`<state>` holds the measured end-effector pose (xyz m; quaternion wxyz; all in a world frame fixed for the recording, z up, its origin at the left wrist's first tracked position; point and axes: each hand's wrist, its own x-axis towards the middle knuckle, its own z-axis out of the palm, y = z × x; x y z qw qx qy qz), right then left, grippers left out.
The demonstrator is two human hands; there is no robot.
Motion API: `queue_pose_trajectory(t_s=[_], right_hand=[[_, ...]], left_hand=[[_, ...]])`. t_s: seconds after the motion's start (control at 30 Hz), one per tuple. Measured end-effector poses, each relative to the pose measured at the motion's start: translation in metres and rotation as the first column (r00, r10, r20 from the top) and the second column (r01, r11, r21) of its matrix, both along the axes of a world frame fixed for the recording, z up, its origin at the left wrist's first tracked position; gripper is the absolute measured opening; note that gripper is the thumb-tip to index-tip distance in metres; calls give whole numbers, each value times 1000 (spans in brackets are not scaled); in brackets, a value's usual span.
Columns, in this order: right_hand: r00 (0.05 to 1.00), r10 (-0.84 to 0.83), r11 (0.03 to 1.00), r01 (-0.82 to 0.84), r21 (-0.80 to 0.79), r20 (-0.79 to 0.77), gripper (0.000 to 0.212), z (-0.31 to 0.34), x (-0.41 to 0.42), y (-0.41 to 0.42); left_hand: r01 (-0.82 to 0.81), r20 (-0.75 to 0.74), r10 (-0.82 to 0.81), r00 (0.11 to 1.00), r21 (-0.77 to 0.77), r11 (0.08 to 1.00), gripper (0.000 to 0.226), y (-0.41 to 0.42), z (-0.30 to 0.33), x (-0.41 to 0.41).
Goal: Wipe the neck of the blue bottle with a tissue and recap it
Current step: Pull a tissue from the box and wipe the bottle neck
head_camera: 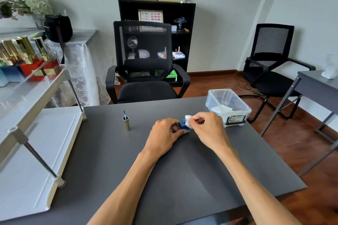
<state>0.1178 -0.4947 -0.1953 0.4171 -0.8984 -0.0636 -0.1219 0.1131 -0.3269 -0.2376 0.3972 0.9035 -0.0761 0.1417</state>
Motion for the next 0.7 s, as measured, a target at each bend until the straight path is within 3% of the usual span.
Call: queue_pose_trajectory(t_s=[0.13,0.33,0.53,0.7], right_hand=[[999,53,998,-52,-36,11,11,-3,3,-4],[987,157,977,-160,-139,-31,14,1,20,-6],[909,374,884,-409,-227,-182,13,18,39,-21],[855,462,805,-515,-293,-235,13,28,48,-23]], left_hand=[[16,-2,-16,1000,20,1000,30,1,2,-1],[44,29,-48,998,124,991,20,-1,3,-3],[39,17,-42,999,166,985,34,0,3,-2],[47,-1,-48,999,200,979,28,0,3,-3]])
